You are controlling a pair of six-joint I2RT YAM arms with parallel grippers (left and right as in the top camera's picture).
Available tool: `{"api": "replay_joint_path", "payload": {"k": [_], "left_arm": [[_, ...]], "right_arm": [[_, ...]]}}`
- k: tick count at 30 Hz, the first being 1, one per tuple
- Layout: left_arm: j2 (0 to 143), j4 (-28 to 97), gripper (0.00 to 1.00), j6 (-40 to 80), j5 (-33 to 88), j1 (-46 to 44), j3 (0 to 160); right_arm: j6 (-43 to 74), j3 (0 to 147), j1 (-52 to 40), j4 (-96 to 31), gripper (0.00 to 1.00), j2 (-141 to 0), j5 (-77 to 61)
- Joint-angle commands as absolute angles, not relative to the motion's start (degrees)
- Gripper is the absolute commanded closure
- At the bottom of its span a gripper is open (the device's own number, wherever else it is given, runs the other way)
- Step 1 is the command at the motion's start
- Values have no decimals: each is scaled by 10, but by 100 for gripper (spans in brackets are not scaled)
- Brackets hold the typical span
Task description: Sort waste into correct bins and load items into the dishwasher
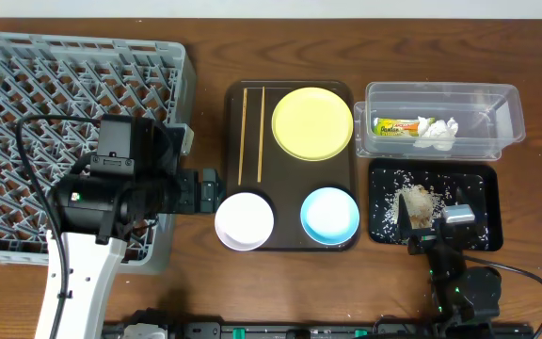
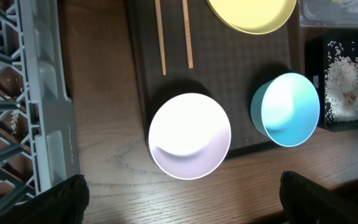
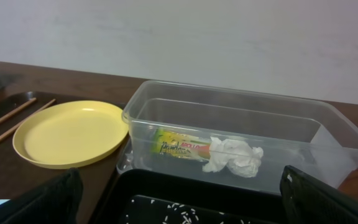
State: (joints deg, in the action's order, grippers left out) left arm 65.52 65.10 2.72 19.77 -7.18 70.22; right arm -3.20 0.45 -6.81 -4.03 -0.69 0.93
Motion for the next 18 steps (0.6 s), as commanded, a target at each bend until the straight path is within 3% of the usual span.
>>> {"api": "replay_joint_path", "payload": {"k": [1,13,18], "left_arm": [[656,651,2,20,199,-73,707],[656,643,2,53,221,-73,707],[668,467,2,63,215,-73,707]], "right_arm": [[-37,3,-64,-42,1,-4,12],[-37,3,-64,-42,1,-4,12],[-37,3,-64,-42,1,-4,12]]}}
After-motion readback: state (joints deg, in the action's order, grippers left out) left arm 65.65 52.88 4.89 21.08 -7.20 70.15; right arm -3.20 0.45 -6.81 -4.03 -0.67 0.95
